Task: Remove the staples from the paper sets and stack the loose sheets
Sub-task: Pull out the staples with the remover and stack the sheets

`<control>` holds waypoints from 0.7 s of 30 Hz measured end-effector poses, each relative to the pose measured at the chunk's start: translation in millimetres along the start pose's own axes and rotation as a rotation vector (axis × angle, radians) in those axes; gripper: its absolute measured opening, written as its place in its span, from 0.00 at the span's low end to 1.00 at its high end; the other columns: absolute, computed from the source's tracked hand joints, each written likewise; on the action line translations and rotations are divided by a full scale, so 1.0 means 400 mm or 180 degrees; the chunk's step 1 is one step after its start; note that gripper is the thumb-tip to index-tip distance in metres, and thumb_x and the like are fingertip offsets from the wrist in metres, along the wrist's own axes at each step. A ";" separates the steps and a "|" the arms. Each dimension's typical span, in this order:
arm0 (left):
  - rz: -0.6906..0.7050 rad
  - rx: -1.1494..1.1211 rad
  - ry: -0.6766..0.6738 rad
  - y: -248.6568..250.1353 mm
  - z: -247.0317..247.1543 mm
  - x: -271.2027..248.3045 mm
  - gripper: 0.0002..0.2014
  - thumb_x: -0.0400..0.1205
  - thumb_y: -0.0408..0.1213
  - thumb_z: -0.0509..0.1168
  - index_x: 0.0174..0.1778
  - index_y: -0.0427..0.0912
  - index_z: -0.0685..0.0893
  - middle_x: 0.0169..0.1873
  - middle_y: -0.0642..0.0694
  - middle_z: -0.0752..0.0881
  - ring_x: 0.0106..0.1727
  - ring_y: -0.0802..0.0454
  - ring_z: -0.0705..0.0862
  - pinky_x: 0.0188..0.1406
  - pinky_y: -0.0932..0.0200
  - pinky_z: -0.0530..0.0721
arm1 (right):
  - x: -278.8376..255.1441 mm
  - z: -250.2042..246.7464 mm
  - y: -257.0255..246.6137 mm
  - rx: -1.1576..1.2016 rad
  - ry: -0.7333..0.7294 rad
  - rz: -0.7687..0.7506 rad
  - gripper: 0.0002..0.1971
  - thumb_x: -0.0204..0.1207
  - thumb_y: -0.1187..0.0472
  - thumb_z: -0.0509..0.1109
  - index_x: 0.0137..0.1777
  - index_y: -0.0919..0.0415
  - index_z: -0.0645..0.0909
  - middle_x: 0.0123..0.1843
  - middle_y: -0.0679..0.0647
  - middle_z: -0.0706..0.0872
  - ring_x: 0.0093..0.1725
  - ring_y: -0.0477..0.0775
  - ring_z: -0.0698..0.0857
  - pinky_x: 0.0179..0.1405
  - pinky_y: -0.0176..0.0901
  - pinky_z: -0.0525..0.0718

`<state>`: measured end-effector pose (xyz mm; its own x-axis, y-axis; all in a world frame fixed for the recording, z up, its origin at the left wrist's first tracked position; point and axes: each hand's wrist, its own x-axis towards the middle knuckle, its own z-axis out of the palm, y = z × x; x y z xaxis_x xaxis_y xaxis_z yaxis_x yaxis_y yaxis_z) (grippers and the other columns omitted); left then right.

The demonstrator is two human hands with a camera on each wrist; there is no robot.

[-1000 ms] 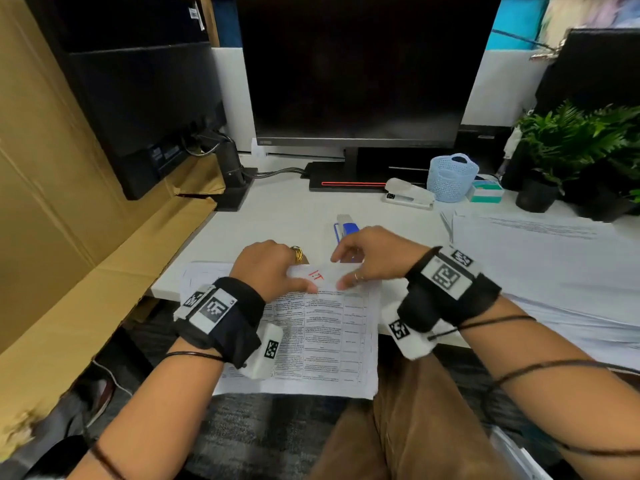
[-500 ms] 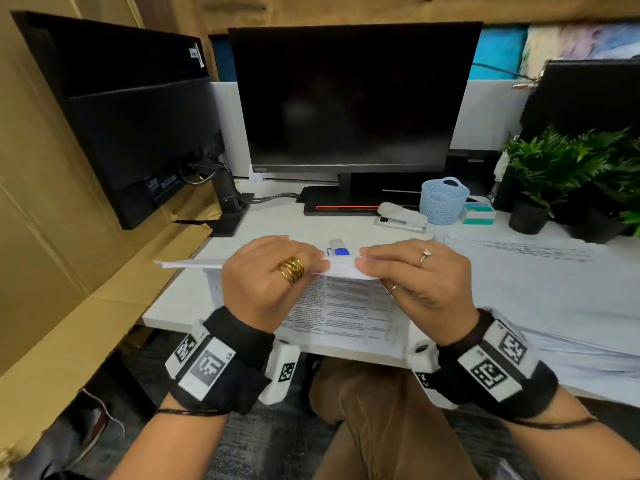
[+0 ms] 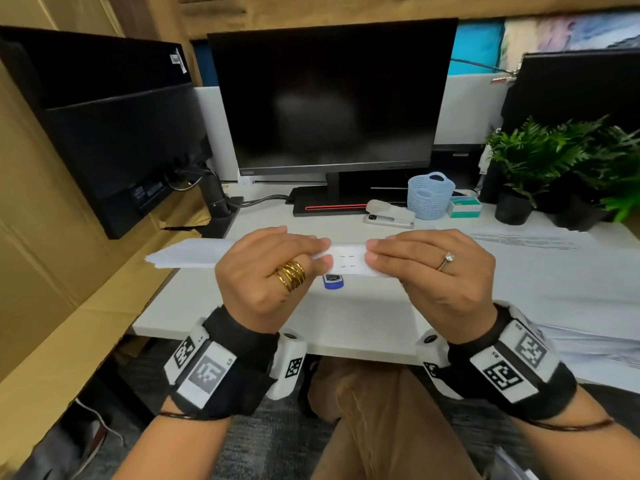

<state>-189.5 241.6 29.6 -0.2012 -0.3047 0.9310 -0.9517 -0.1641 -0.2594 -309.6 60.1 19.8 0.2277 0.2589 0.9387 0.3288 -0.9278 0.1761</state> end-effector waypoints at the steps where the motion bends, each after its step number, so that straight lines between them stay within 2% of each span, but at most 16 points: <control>1: -0.0068 0.0077 -0.0078 0.007 0.004 0.011 0.07 0.76 0.33 0.74 0.34 0.36 0.91 0.39 0.44 0.91 0.40 0.48 0.90 0.47 0.51 0.85 | 0.001 -0.016 0.004 0.0073 -0.0026 0.0133 0.10 0.78 0.72 0.68 0.46 0.61 0.90 0.50 0.51 0.90 0.46 0.53 0.90 0.37 0.48 0.83; 2: -0.0172 0.0251 -0.0175 0.014 0.007 0.023 0.05 0.76 0.36 0.74 0.39 0.38 0.91 0.40 0.45 0.91 0.42 0.49 0.89 0.48 0.51 0.85 | 0.003 -0.036 0.011 0.0195 -0.0043 0.0304 0.12 0.77 0.73 0.66 0.46 0.61 0.90 0.50 0.50 0.90 0.46 0.52 0.89 0.38 0.49 0.83; 4: -0.0384 0.0660 -0.0416 0.025 0.015 0.046 0.09 0.78 0.43 0.71 0.47 0.42 0.90 0.42 0.47 0.90 0.45 0.48 0.87 0.49 0.53 0.82 | 0.011 -0.093 0.025 0.0430 -0.0078 0.0708 0.13 0.75 0.75 0.65 0.48 0.60 0.87 0.49 0.48 0.89 0.49 0.46 0.88 0.45 0.46 0.84; 6: -0.0455 0.0669 -0.0623 0.035 0.023 0.066 0.12 0.82 0.47 0.66 0.45 0.44 0.90 0.37 0.48 0.90 0.39 0.46 0.86 0.41 0.54 0.81 | 0.014 -0.158 0.034 0.0536 -0.0114 0.1127 0.09 0.73 0.71 0.72 0.49 0.58 0.85 0.47 0.47 0.88 0.50 0.38 0.86 0.49 0.34 0.82; 7: -0.0462 0.0531 -0.0697 0.043 0.027 0.074 0.14 0.83 0.48 0.63 0.43 0.44 0.90 0.35 0.49 0.89 0.35 0.46 0.86 0.35 0.56 0.81 | 0.015 -0.189 0.034 0.0538 -0.0090 0.1330 0.10 0.71 0.66 0.76 0.51 0.57 0.84 0.47 0.45 0.88 0.50 0.37 0.86 0.50 0.31 0.81; 8: -0.0479 0.0338 -0.0763 0.053 0.033 0.081 0.16 0.83 0.49 0.60 0.42 0.45 0.90 0.33 0.49 0.89 0.33 0.46 0.86 0.31 0.59 0.79 | 0.012 -0.218 0.034 0.0583 -0.0039 0.1574 0.14 0.69 0.63 0.78 0.54 0.55 0.83 0.48 0.41 0.89 0.50 0.37 0.86 0.51 0.31 0.82; 10: -0.0563 -0.0032 -0.0963 0.075 0.049 0.094 0.17 0.83 0.50 0.58 0.41 0.48 0.90 0.29 0.49 0.88 0.29 0.46 0.85 0.28 0.63 0.73 | -0.004 -0.270 0.032 0.0986 -0.0023 0.2258 0.25 0.64 0.63 0.81 0.60 0.51 0.79 0.48 0.35 0.88 0.51 0.40 0.87 0.52 0.31 0.83; 11: -0.0619 -0.0144 -0.1096 0.088 0.059 0.099 0.16 0.82 0.50 0.58 0.41 0.49 0.89 0.26 0.50 0.86 0.27 0.46 0.84 0.27 0.65 0.69 | -0.016 -0.295 0.031 0.1262 -0.0151 0.2640 0.27 0.62 0.64 0.80 0.62 0.51 0.78 0.49 0.36 0.88 0.52 0.40 0.87 0.52 0.31 0.83; 13: -0.0767 -0.0341 -0.1305 0.113 0.085 0.109 0.16 0.80 0.51 0.57 0.40 0.50 0.89 0.20 0.51 0.81 0.24 0.46 0.82 0.25 0.67 0.62 | -0.058 -0.340 0.028 0.1625 -0.0814 0.3305 0.25 0.62 0.65 0.77 0.61 0.54 0.80 0.52 0.38 0.89 0.53 0.41 0.87 0.52 0.35 0.85; 15: -0.0941 -0.0601 -0.1478 0.149 0.118 0.117 0.19 0.80 0.54 0.55 0.42 0.50 0.89 0.19 0.51 0.77 0.24 0.45 0.81 0.22 0.67 0.59 | -0.118 -0.384 0.015 0.1686 -0.1486 0.3591 0.20 0.66 0.65 0.74 0.60 0.56 0.81 0.55 0.41 0.89 0.56 0.42 0.87 0.55 0.36 0.85; 16: -0.1006 -0.0721 -0.1652 0.170 0.139 0.123 0.19 0.81 0.55 0.55 0.44 0.50 0.89 0.20 0.50 0.79 0.26 0.45 0.81 0.22 0.65 0.60 | -0.147 -0.406 0.011 0.1699 -0.1618 0.3675 0.20 0.69 0.65 0.73 0.61 0.57 0.81 0.57 0.42 0.88 0.58 0.43 0.87 0.56 0.34 0.84; 18: -0.1145 -0.0925 -0.2291 0.212 0.192 0.127 0.19 0.82 0.57 0.55 0.51 0.51 0.87 0.28 0.49 0.83 0.36 0.45 0.83 0.27 0.59 0.66 | -0.207 -0.451 0.010 0.1669 -0.1589 0.3937 0.19 0.71 0.64 0.72 0.63 0.56 0.80 0.60 0.45 0.88 0.60 0.44 0.86 0.58 0.36 0.83; 20: -0.1139 -0.1063 -0.2827 0.256 0.261 0.118 0.21 0.80 0.61 0.56 0.57 0.52 0.83 0.39 0.50 0.86 0.44 0.49 0.83 0.36 0.57 0.73 | -0.283 -0.498 0.028 0.1553 -0.1577 0.4233 0.20 0.71 0.58 0.74 0.64 0.53 0.80 0.61 0.48 0.87 0.62 0.47 0.84 0.62 0.44 0.82; 21: -0.1113 -0.1111 -0.3019 0.280 0.293 0.109 0.21 0.79 0.62 0.57 0.59 0.54 0.82 0.43 0.52 0.86 0.48 0.51 0.83 0.40 0.59 0.74 | -0.323 -0.521 0.037 0.1401 -0.1665 0.4357 0.21 0.70 0.54 0.76 0.63 0.51 0.81 0.61 0.48 0.87 0.63 0.47 0.84 0.63 0.46 0.80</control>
<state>-277.6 100.0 11.2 0.2151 -0.9226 0.3202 -0.9656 -0.1518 0.2112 -525.1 -43.1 -36.9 0.8297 -0.5526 0.0793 -0.1800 -0.3994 -0.8989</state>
